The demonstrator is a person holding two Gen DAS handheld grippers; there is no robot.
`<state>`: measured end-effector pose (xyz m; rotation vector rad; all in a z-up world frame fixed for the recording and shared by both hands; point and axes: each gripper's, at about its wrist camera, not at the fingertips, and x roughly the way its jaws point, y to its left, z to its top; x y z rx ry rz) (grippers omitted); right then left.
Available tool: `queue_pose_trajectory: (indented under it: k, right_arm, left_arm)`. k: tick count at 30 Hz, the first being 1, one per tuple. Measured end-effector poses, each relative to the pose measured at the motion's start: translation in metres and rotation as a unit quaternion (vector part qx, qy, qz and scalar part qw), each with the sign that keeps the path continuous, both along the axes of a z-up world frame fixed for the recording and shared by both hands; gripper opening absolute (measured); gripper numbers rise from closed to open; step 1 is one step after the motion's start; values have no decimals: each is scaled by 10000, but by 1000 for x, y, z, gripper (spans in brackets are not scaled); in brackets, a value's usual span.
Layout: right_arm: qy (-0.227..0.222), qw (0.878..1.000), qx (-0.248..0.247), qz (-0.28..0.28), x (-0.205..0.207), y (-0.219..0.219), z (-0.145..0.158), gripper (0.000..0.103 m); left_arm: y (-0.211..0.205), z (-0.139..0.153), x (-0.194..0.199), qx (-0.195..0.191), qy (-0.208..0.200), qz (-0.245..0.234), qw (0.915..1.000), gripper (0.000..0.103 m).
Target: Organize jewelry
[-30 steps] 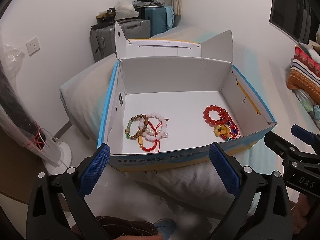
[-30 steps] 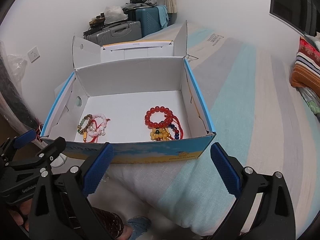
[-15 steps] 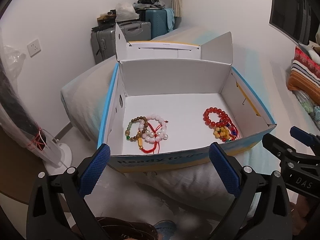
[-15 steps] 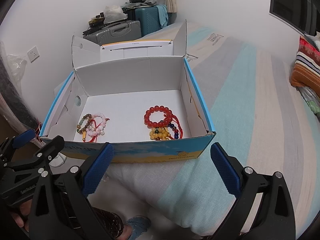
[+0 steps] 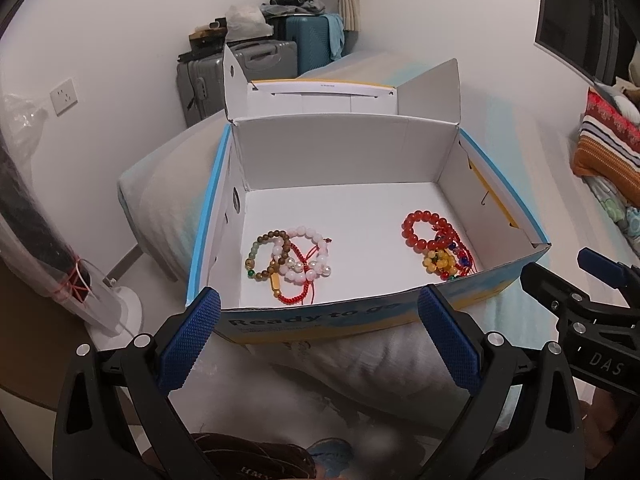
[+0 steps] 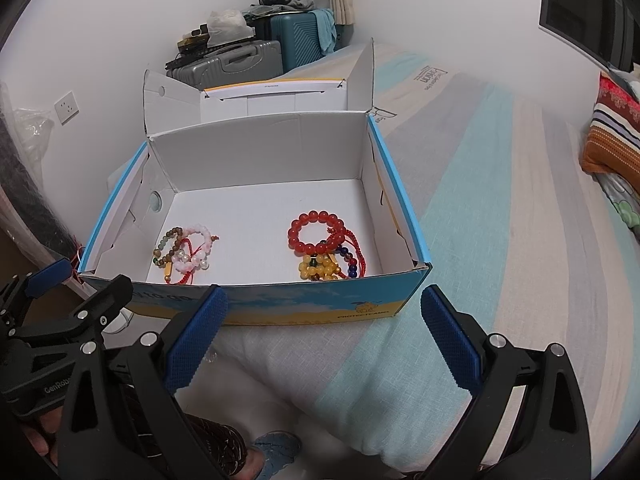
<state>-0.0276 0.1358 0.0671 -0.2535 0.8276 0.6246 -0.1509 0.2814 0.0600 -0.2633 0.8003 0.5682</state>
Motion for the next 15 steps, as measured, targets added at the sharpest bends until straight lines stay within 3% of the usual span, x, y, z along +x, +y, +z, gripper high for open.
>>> queue_pose_trajectory:
  k: [15]
  right_arm:
    - [9,10000,1,-12,0,-1,-2,93]
  left_arm:
    - [-1,0,1,25,10,41,10000,97]
